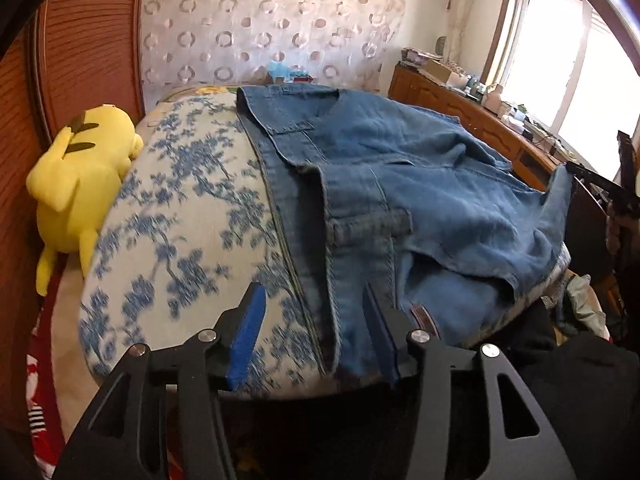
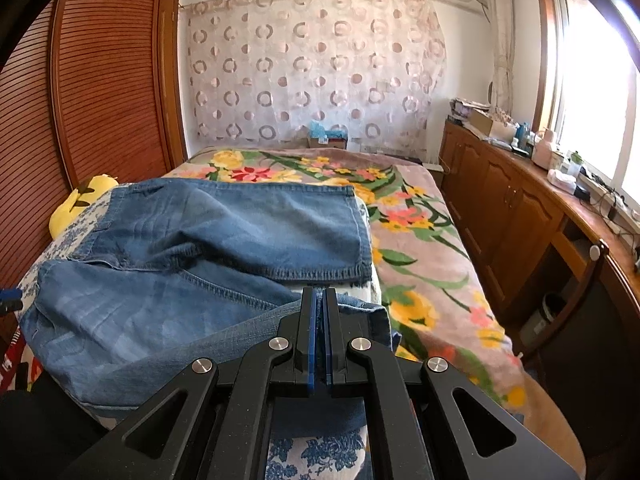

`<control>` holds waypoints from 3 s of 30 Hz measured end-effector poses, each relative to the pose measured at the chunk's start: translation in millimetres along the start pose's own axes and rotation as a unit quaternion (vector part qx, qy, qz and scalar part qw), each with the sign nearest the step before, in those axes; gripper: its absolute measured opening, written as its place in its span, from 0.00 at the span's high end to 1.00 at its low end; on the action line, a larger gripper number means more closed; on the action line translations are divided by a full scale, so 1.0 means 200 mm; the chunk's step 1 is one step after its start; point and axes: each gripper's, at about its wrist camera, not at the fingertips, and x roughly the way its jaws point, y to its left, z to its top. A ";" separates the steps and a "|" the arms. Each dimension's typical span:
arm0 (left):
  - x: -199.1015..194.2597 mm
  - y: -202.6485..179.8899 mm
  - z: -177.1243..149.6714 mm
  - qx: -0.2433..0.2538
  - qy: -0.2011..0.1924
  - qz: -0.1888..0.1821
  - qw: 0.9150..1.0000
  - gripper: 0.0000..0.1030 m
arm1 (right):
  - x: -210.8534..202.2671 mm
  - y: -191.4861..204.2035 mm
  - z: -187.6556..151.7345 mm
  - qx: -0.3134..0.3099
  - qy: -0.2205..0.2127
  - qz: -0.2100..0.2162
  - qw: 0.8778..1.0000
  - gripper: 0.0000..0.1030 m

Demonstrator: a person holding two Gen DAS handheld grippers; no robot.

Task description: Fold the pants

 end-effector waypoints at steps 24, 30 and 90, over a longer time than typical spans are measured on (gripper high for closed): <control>-0.12 -0.07 0.10 0.025 -0.039 -0.008 0.999 0.97 | -0.02 -0.02 0.14 0.009 -0.019 0.008 1.000 0.98; -0.19 -0.10 0.33 0.047 -0.093 0.009 0.994 0.97 | -0.07 -0.04 0.24 0.006 -0.052 -0.004 0.999 0.98; 0.64 0.28 1.46 0.024 -0.098 0.106 0.989 0.97 | 1.04 -0.18 0.94 0.029 -0.004 0.013 0.999 0.93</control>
